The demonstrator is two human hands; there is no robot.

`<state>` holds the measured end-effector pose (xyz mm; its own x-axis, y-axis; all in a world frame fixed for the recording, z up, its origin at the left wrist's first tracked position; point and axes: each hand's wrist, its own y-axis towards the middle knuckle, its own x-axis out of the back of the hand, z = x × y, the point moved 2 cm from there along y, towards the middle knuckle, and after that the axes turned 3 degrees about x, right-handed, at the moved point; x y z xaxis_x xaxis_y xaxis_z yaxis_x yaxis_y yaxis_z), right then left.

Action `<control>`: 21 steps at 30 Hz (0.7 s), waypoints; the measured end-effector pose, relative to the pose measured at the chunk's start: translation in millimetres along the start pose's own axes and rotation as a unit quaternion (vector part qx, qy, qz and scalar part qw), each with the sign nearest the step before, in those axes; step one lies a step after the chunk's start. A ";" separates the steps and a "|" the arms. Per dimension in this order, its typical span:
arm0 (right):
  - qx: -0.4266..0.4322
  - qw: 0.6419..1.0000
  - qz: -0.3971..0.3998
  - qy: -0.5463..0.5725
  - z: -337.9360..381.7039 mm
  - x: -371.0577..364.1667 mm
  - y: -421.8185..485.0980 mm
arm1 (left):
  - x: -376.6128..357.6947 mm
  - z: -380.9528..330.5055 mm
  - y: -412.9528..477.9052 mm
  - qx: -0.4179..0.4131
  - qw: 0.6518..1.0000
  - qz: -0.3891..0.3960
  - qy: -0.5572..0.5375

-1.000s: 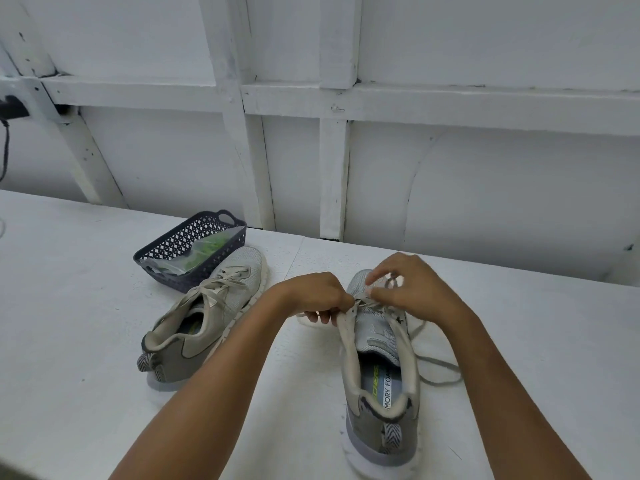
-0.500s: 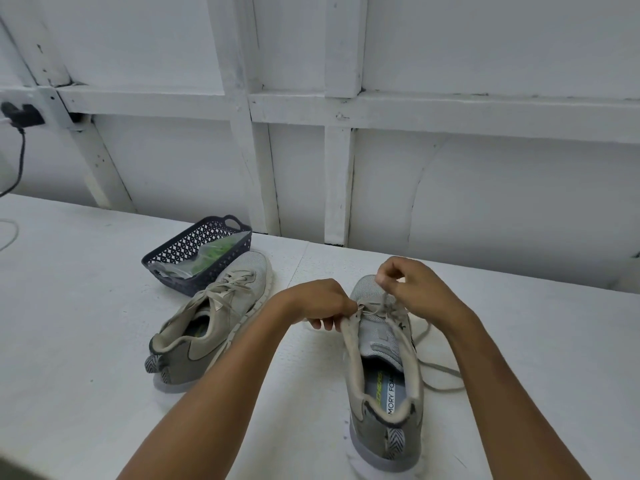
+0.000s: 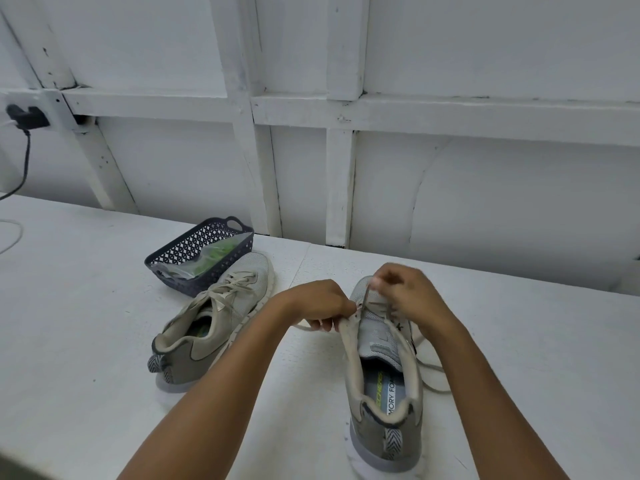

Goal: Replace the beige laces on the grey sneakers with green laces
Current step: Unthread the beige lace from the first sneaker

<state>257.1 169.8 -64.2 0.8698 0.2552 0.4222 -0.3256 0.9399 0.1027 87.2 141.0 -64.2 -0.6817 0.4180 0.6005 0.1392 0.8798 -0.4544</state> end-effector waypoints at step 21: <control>-0.026 0.993 0.075 0.089 9.4 4.3 -1.8 | -0.5 1.0 0.9 0.003 1.000 0.001 -0.004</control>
<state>258.0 167.1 -54.1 0.8657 0.4256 0.2634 -0.4416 0.8972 0.0016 86.9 141.4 -65.6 -0.6864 0.4187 0.5945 0.1365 0.8773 -0.4602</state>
